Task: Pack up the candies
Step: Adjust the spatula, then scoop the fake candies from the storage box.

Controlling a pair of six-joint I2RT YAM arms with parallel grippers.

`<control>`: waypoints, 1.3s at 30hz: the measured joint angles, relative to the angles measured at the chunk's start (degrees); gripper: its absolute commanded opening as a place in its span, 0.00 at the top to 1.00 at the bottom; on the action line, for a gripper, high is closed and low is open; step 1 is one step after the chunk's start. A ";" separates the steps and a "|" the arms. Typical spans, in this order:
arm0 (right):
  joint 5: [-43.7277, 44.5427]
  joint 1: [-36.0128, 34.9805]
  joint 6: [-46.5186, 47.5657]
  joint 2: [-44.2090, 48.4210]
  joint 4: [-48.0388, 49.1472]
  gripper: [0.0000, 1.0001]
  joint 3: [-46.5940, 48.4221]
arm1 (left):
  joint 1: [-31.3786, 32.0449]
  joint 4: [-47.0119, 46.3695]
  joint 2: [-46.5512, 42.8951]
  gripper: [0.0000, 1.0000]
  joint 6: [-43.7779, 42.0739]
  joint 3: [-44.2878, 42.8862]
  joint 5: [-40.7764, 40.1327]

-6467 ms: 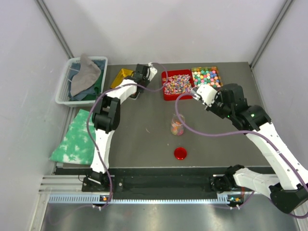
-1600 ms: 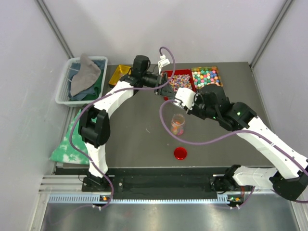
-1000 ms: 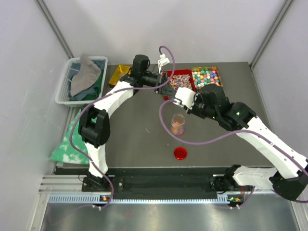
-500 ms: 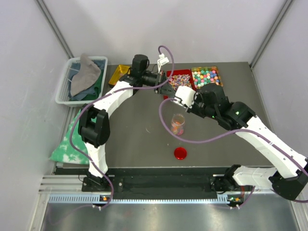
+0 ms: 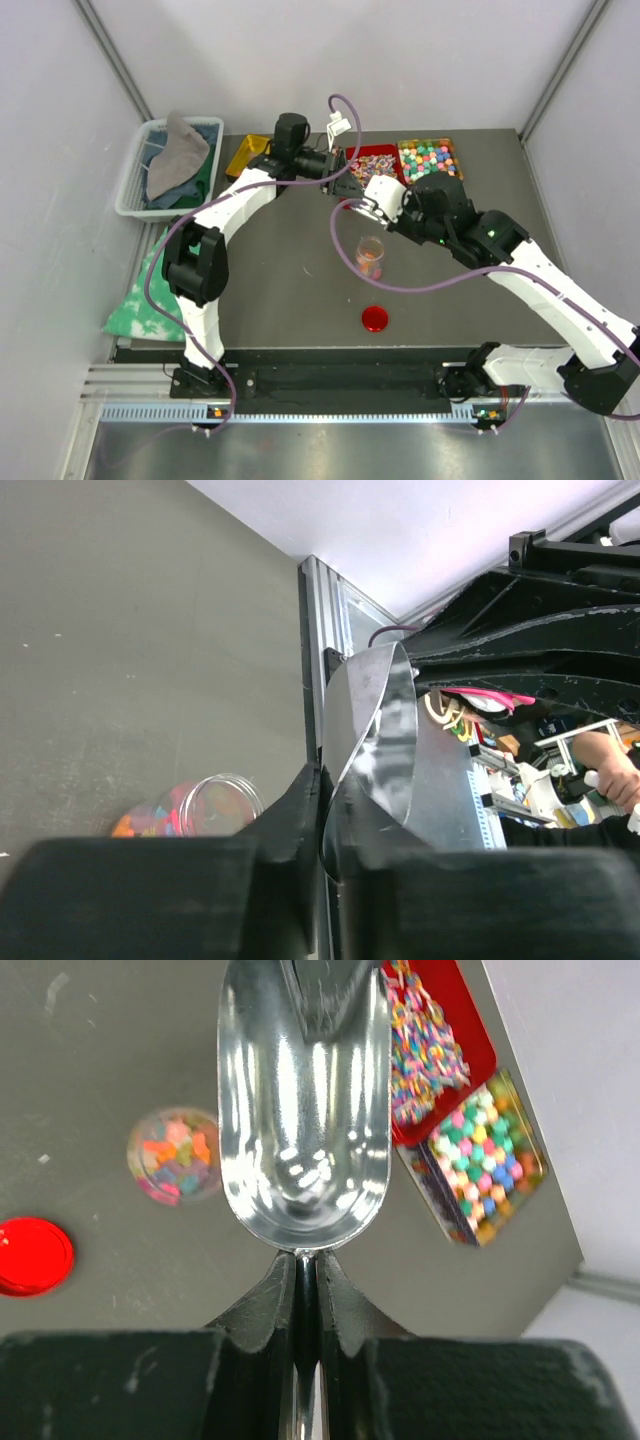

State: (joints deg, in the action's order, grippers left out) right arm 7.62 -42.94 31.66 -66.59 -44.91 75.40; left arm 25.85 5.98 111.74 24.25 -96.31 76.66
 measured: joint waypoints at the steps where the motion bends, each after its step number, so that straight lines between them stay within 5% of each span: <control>1: -0.11 0.00 -0.07 -0.09 0.17 1.00 0.02 | 0.00 0.00 0.00 0.53 0.11 0.00 0.11; 4: -1.66 -0.42 0.04 -1.44 3.04 1.00 0.02 | 0.52 -0.07 0.00 0.26 0.63 -0.31 0.76; 11: -1.51 0.66 0.33 -1.49 5.57 1.00 -2.47 | -5.25 0.37 0.55 0.01 1.40 -4.55 -1.03; 19: 1.09 6.69 0.83 0.87 6.64 1.00 -5.49 | -13.77 12.41 8.70 0.01 -6.84 -16.83 -17.79; 29: 5.57 13.62 0.94 4.79 7.45 1.00 -6.40 | -5.73 24.02 23.15 0.01 -12.37 -29.05 -46.80; 39: 5.79 13.86 0.79 5.99 7.37 1.00 -6.40 | -2.01 27.76 26.88 0.06 -12.00 -32.72 -66.84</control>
State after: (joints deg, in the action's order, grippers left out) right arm 13.41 -29.08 32.45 -60.60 -37.54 68.99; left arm 23.83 33.74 138.63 12.25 -129.03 9.82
